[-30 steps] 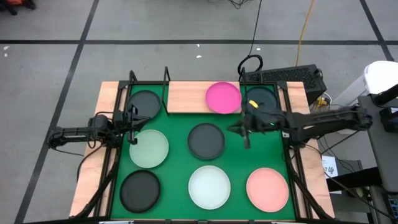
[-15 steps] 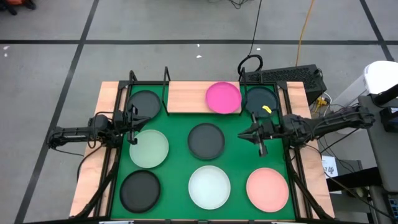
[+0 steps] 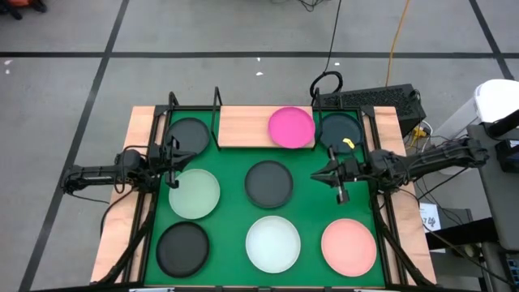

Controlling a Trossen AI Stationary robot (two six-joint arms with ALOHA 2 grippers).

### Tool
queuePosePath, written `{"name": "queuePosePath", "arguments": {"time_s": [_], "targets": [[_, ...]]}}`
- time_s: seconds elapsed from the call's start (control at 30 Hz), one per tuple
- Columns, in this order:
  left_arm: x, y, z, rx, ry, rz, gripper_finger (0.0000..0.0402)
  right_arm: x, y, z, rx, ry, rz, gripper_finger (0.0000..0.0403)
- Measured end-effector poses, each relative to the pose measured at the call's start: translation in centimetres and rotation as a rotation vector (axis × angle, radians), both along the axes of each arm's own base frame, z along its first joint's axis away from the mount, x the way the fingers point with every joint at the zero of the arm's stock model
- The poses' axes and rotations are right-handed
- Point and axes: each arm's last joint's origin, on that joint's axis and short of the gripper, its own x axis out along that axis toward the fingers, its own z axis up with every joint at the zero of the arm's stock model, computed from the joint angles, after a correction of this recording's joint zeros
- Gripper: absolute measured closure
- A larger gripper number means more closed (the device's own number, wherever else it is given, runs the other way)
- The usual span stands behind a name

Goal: Place and stack plates onto a shelf
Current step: Stack the right black plate on top of the pink plate on the shelf

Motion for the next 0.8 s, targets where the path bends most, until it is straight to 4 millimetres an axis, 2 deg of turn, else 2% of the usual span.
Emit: {"name": "queuePosePath", "arguments": {"time_s": [0.33,0.53,0.8], "targets": [[-0.1,0.0,0.2,0.001,-0.023,0.001,0.0385,0.6,0.1,-0.6,-0.052,0.032,-0.006,0.0378],[-0.4,0.0,1.0,0.086,-0.094,0.030,0.0385,0.7,0.1,-0.5,-0.082,0.014,-0.010,0.0378],[-0.4,0.0,1.1,0.088,-0.112,0.032,0.0385,0.7,0.1,-1.3,-0.061,0.102,-0.005,0.0378]]}}
